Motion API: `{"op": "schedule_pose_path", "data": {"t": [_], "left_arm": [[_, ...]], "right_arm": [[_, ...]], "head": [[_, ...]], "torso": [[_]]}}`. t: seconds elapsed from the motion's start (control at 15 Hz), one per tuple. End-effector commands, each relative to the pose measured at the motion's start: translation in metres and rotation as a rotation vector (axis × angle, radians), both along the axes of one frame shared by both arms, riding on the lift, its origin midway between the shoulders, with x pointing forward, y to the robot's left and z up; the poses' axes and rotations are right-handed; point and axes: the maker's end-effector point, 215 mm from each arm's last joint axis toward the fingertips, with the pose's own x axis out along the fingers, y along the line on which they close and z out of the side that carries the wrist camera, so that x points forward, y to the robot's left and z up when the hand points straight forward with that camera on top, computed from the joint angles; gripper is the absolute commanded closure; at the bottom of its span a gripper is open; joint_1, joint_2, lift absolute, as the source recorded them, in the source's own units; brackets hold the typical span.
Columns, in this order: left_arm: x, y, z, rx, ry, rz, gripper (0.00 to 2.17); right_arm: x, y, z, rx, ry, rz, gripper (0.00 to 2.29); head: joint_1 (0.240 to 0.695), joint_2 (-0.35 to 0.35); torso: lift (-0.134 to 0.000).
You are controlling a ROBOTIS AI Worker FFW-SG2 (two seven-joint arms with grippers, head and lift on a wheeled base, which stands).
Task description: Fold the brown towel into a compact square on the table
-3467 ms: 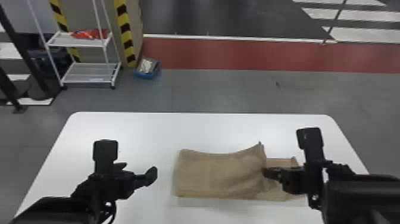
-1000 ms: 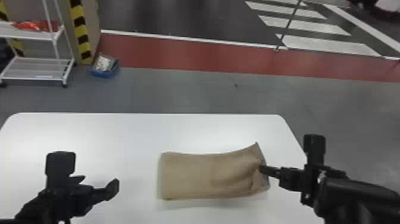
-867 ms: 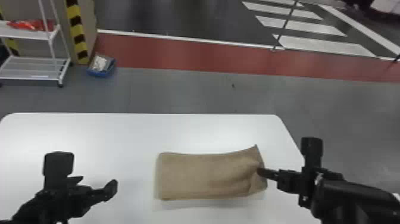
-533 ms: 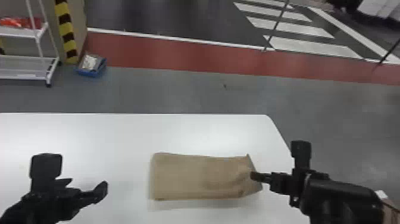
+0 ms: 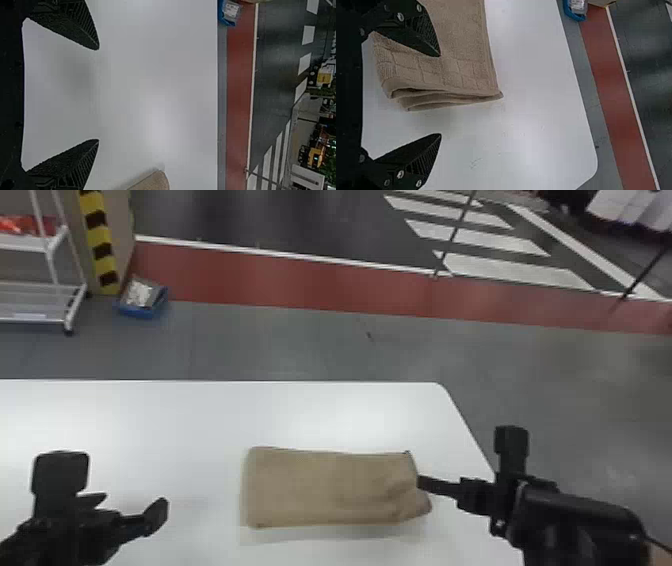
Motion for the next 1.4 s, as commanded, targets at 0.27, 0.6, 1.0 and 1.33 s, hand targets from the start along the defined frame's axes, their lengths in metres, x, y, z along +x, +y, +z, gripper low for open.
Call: {"op": "schedule_pose_path", "data": {"t": [0.27,0.6,1.0,1.33], "left_arm": [[0.002,0.006,-0.001,0.001,-0.001,0.009,0.04],[0.003,0.012,-0.002,-0.003,0.002,0.019,0.04],[0.007,0.013,-0.006,-0.004,0.007,0.020,0.04],[0.007,0.013,-0.007,-0.004,0.010,0.020,0.04]], "right_arm": [[0.019,-0.007,-0.034,-0.062,0.012,0.044,0.03],[0.032,0.005,-0.056,-0.092,0.036,0.089,0.08],[0.034,0.007,-0.067,-0.114,0.044,0.114,0.24],[0.040,0.010,-0.066,-0.115,0.021,0.134,0.91]], "head": [[0.695,-0.339],[0.695,-0.313],[0.695,-0.298],[0.695,-0.292]], "torso": [[0.000],[0.000],[0.000],[0.000]]}}
